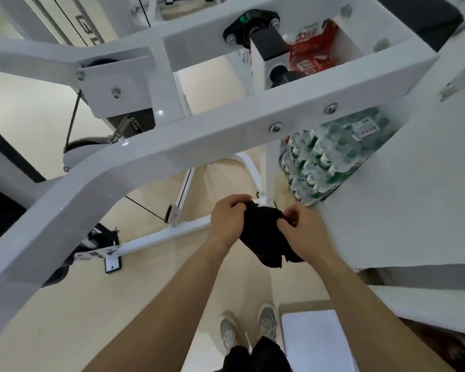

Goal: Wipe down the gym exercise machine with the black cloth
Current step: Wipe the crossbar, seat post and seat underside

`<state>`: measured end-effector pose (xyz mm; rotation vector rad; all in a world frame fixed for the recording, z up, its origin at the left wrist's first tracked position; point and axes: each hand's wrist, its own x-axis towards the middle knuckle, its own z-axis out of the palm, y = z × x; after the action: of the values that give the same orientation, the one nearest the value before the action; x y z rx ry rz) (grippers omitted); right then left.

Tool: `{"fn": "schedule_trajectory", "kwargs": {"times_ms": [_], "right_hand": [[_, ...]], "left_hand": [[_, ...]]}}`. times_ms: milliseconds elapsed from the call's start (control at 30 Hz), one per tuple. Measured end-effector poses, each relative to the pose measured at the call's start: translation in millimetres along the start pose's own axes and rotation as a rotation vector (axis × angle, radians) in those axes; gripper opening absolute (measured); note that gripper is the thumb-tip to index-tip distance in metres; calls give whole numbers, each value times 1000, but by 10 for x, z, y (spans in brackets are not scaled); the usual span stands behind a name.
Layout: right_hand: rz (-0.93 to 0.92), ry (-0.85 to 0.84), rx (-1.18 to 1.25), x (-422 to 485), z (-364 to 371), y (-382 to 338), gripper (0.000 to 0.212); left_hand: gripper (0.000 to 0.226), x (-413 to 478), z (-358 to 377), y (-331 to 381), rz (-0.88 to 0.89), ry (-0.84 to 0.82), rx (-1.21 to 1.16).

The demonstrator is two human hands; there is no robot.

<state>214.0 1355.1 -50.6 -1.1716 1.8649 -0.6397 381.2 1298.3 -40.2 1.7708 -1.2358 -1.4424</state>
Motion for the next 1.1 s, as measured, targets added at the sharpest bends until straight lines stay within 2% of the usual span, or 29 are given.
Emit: {"fn": "schedule_trajectory", "kwargs": {"times_ms": [133,333,367,500,600,733,900,1100], "right_hand": [[-23,-58,-2,305,149,166,20],[-132,-8,-58,975,484,489,50],[-152,-9,-59,1110,554,547,48],[-229,-52,-102,1620,828,783,16],[-279,-51,-111,1969,1025,924,21],[-347,-29,-165,2402,1310,1098,18],[-419,45,-166,2744,1600,1303,25],[-497,-42,-105,2809,1656,1422,41]], "left_hand": [[42,262,103,-212,63,31,99],[21,878,209,-631,298,135,286],[22,1002,214,-696,329,148,320],[36,1521,215,-914,407,147,391],[42,1955,195,-1140,494,139,515],[24,2411,209,-1387,655,178,560],[16,2726,185,-1534,789,282,562],[32,2797,5,-1682,774,241,648]]}}
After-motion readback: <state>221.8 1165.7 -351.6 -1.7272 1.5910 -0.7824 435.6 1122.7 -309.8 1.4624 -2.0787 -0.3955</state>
